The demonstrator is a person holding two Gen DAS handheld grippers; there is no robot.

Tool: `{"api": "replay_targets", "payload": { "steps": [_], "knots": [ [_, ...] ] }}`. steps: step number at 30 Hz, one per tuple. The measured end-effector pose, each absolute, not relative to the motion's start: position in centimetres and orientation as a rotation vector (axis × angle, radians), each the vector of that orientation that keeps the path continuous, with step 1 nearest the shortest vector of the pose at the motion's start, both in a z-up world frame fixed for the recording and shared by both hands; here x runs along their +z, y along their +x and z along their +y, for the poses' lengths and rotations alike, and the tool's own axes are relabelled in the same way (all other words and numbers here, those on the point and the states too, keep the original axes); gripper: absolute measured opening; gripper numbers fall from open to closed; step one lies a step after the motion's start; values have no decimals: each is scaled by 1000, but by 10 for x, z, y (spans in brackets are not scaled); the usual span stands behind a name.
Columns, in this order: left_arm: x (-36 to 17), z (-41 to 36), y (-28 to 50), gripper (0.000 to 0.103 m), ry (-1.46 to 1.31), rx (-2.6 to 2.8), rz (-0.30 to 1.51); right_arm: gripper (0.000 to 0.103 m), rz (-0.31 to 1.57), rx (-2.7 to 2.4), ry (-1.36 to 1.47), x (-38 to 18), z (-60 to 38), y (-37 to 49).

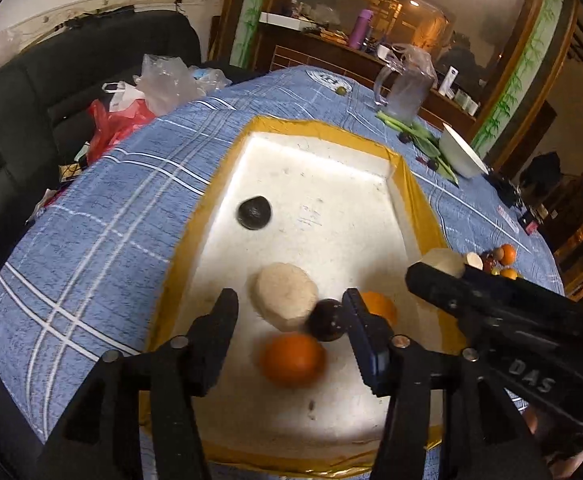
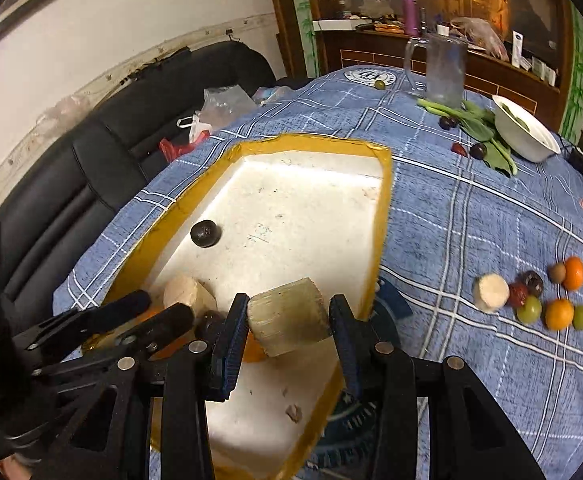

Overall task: Organize fruits
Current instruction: 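Carry the yam chunk and tangerine into the tray and open both grippers, then move both grippers back to the fruit row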

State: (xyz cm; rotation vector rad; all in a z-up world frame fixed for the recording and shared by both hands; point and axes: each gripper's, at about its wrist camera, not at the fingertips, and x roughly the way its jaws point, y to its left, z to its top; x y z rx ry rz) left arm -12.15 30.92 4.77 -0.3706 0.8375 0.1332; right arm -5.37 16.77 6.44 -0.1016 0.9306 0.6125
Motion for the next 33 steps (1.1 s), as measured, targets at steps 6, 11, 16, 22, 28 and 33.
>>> {"api": "replay_targets", "payload": {
  "steps": [6, 11, 16, 22, 28, 33],
  "knots": [
    [57, 315, -128, 67, -383, 143, 821, 53, 913, 619, -78, 71, 175, -49],
    [66, 312, -133, 68, -368, 147, 811, 56, 867, 605, -51, 89, 159, -54],
    [76, 300, -137, 73, -346, 130, 791, 62, 832, 548, -14, 100, 114, -69],
    [85, 270, -137, 73, -309, 55, 803, 62, 831, 425, 82, 97, 38, -91],
    [103, 220, -140, 77, -228, -52, 786, 63, 832, 334, 273, 84, -25, -113],
    [111, 176, -134, 77, -192, -144, 808, 63, 834, 269, 316, 77, -59, -130]
  ]
}}
